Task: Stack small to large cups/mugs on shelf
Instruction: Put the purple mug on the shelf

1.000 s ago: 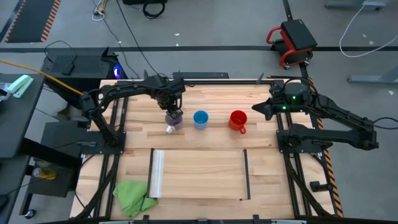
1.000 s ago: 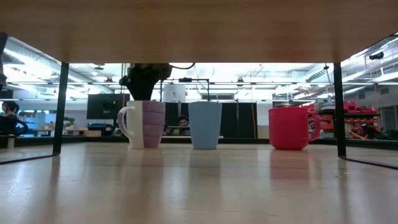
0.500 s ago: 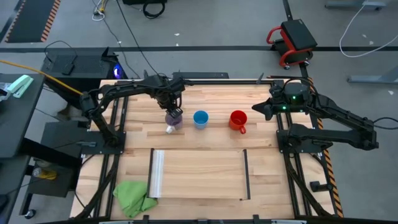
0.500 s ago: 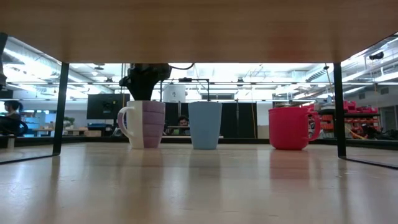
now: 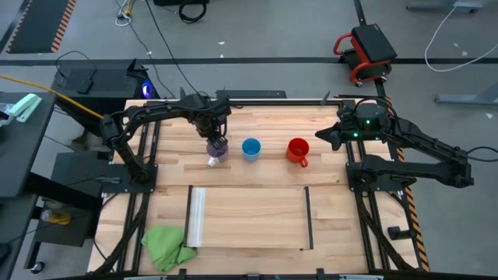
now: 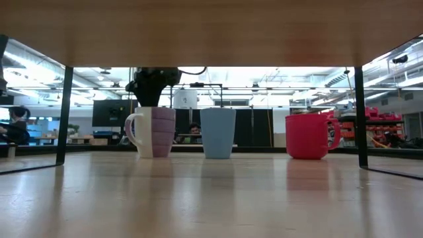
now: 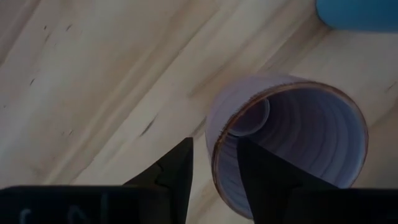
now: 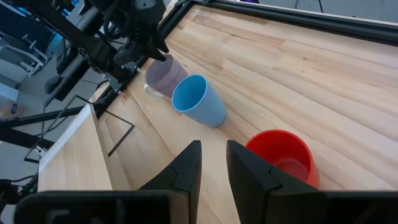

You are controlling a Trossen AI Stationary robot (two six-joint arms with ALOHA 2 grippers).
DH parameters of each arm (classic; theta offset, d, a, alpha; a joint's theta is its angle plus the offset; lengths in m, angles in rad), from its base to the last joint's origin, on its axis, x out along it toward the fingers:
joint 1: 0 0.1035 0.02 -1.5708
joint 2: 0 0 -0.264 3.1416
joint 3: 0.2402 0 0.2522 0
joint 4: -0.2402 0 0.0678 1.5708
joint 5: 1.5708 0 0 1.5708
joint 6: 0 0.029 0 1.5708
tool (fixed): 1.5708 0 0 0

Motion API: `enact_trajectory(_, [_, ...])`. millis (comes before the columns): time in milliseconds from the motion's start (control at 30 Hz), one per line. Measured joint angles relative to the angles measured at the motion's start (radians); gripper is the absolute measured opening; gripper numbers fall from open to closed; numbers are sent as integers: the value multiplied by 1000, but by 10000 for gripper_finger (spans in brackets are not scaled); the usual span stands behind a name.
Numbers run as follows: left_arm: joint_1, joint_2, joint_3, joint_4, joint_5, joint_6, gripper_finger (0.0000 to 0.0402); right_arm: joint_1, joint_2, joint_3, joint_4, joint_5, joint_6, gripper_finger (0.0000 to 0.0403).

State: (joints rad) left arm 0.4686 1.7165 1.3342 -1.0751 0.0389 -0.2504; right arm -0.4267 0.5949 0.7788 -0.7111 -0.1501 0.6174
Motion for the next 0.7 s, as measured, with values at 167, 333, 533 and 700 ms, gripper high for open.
enact_trajectory(167, [-1,36,-1,-16,0,0,140,0,0,0,0,0,0,83])
enact_trajectory(333, [0,50,-1,-5,1,-26,138,0,0,0,1,0,-1,83])
enact_trajectory(533, [0,50,-1,-1,1,-26,125,0,0,0,1,0,-1,83])
enact_trajectory(700, [0,50,-1,9,1,-27,115,0,0,0,1,0,-1,83])
